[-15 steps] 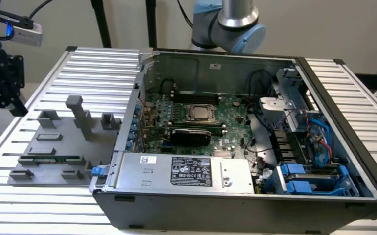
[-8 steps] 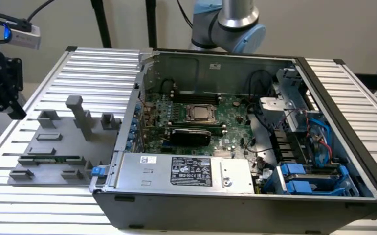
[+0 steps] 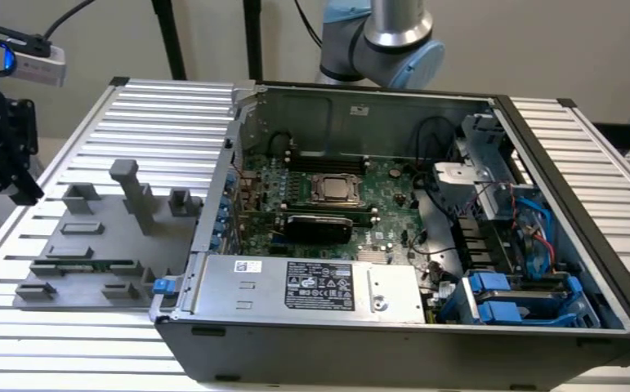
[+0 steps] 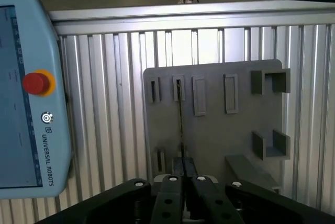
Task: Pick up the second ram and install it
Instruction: 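Pick up the second ram and move it above second insertion slot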
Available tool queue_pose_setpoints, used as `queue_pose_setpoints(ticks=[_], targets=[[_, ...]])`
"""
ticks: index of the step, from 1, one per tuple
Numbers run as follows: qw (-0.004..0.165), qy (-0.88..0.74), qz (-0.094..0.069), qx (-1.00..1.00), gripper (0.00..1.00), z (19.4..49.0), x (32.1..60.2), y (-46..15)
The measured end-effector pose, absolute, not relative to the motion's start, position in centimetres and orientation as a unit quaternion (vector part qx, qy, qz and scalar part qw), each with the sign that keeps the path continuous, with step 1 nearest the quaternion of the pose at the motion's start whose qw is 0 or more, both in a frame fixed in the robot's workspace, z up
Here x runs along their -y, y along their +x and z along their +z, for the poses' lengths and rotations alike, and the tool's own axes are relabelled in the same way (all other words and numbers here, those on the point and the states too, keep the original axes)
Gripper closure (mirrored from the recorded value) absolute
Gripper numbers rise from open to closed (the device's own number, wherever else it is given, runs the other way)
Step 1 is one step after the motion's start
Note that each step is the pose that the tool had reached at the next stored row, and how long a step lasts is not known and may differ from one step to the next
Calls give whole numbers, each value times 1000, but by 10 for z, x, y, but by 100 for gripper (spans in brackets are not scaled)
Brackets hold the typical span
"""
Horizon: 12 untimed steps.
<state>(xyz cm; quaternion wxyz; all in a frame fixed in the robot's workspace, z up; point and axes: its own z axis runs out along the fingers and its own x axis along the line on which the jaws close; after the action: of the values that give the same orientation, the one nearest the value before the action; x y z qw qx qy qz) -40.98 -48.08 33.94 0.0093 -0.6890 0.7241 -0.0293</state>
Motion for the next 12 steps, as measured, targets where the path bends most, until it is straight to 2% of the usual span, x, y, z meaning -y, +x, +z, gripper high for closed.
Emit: queue_pose_setpoints(ticks=[1,2,4,5,6,12], targets=[[9,-689,-29,-724,76,339,481,-410],[9,-689,-29,-724,76,339,481,-410],[9,-689,-29,-724,64,339,481,-410],[9,-689,-29,-724,64,339,481,-410],[9,-689,-29,-724,58,339,481,-410],[9,-689,-29,-724,58,339,481,-410]])
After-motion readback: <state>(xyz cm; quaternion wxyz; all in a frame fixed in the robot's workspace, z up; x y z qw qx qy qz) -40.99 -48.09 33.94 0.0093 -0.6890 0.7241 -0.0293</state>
